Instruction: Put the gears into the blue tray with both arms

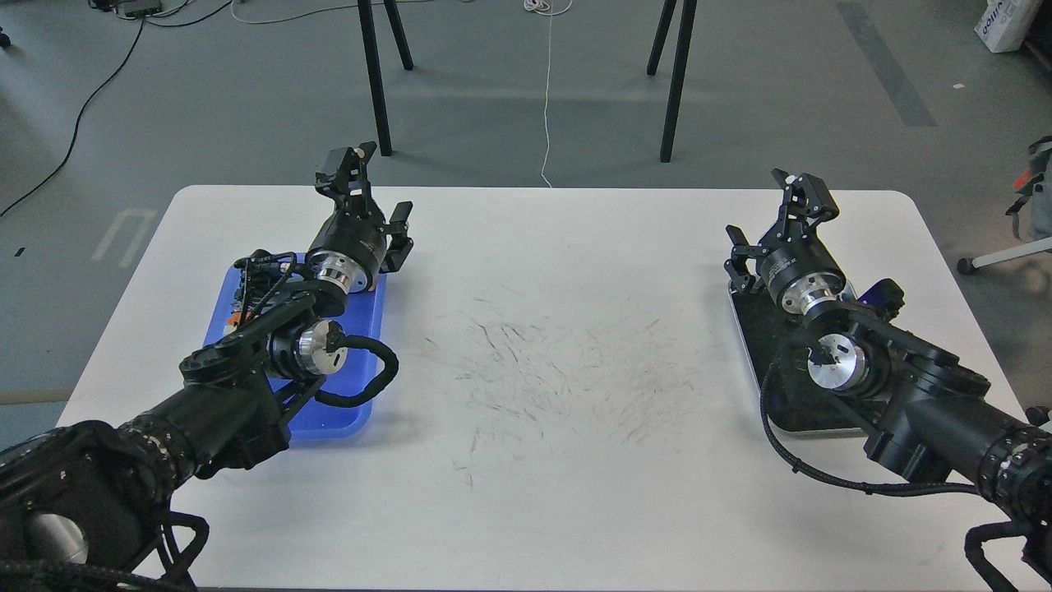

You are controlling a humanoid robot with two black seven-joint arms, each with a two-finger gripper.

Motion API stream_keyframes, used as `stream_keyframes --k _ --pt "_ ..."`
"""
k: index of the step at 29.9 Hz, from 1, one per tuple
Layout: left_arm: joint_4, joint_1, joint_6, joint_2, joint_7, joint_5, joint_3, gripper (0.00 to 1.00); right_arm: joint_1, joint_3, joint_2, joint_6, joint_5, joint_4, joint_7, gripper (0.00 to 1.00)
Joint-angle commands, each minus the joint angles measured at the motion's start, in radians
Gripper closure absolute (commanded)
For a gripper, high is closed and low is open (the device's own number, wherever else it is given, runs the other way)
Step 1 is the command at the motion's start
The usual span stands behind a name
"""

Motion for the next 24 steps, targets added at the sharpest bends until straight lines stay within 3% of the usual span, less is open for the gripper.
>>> stream_keyframes --k 1,24 --pt "0.000 0.000 0.015 -0.001 0.000 0.001 0.002 0.00 0.002 0.000 0.000 -0.002 -0.002 0.000 0.000 0.01" --pt "-0.001 -0.003 0.007 -0.001 0.000 -0.002 0.008 0.00 -0.003 0.014 0.003 -0.008 0.000 0.000 0.000 0.01"
